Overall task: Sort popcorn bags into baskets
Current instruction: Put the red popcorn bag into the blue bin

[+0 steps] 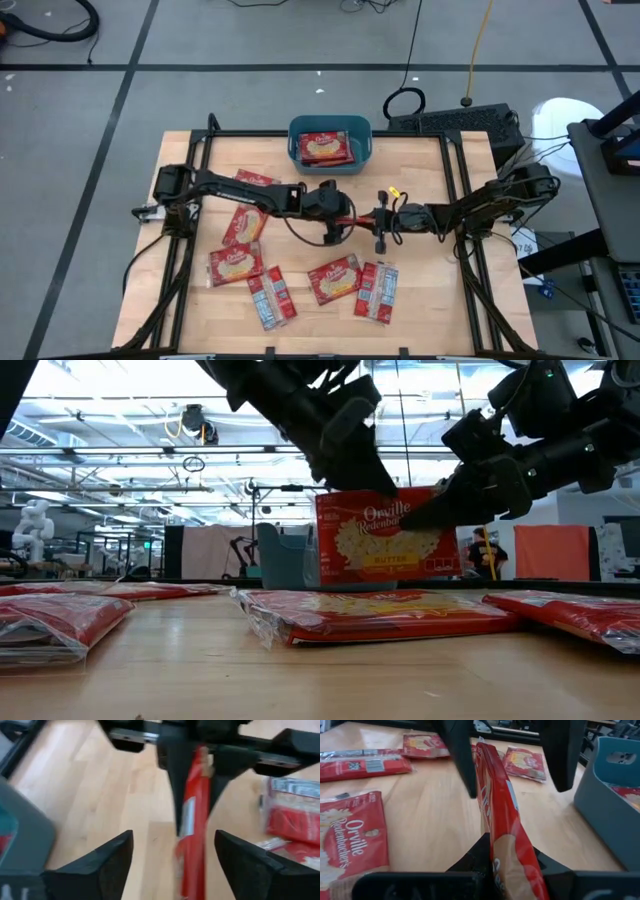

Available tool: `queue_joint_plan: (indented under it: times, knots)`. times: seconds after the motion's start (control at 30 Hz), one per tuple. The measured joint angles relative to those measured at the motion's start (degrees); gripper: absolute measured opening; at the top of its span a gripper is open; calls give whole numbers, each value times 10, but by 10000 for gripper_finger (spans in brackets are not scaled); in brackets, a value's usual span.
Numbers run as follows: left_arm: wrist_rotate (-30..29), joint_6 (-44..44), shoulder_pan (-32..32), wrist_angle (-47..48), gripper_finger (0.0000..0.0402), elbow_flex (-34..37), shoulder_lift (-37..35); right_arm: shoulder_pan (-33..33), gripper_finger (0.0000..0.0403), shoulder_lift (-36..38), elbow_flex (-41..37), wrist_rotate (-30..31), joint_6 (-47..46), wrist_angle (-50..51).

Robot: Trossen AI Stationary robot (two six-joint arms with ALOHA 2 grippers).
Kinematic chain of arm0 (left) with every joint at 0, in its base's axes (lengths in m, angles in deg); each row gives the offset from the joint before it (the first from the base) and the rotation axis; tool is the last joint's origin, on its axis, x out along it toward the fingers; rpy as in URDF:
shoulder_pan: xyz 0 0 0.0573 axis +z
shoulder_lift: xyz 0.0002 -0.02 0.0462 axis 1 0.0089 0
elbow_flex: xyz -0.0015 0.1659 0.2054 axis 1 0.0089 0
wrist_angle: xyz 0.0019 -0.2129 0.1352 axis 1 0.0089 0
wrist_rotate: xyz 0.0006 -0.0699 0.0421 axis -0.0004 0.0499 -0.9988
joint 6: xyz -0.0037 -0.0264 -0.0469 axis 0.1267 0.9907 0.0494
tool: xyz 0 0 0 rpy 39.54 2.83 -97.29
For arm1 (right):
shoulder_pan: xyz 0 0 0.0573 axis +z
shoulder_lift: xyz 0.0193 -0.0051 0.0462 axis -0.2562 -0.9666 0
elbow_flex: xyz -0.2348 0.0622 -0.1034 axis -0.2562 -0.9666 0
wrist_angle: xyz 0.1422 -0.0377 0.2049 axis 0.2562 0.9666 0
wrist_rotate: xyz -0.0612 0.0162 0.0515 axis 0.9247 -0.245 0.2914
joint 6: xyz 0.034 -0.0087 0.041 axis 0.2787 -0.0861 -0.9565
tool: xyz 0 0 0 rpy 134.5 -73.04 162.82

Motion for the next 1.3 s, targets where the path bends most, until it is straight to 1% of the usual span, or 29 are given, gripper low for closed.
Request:
queue_joint_plan:
  times: [0.1, 0.2, 0.4, 0.53, 0.63, 0.83, 0.9, 1.03, 1.13, 1.2, 1.3]
  knots:
    - [18, -6, 1, 5, 257, 0, 4, 0, 34, 0, 0, 0, 0, 1]
    - [19, -10, 1, -11, 240, 0, 11, 0, 34, 0, 0, 0, 2, 1]
    - [19, -19, 4, -5, 210, 0, 19, -1, 34, 0, 0, 1, 1, 5]
    - [19, -36, 4, -7, 180, 0, 19, -1, 34, 0, 0, 2, 1, 5]
    - [19, -47, 4, -5, 144, 0, 19, -1, 34, 0, 0, 2, 1, 5]
    - [32, -65, 10, 2, 52, 0, 19, -1, 34, 0, 0, 5, 1, 0]
    - [34, -67, 10, 3, 26, 0, 19, -1, 34, 0, 0, 15, -3, 0]
    - [33, -73, 10, 2, 24, 0, 19, 0, 35, 0, 0, 25, -13, -5]
    - [33, -72, 10, 3, 37, 0, 18, 0, 44, 0, -1, 29, -15, -16]
    - [33, -73, 10, 7, 43, 0, 15, 0, 61, 3, -1, 29, -20, -24]
    - [34, -75, 10, 18, 41, 1, 5, 0, 97, 16, 0, 30, -23, -26]
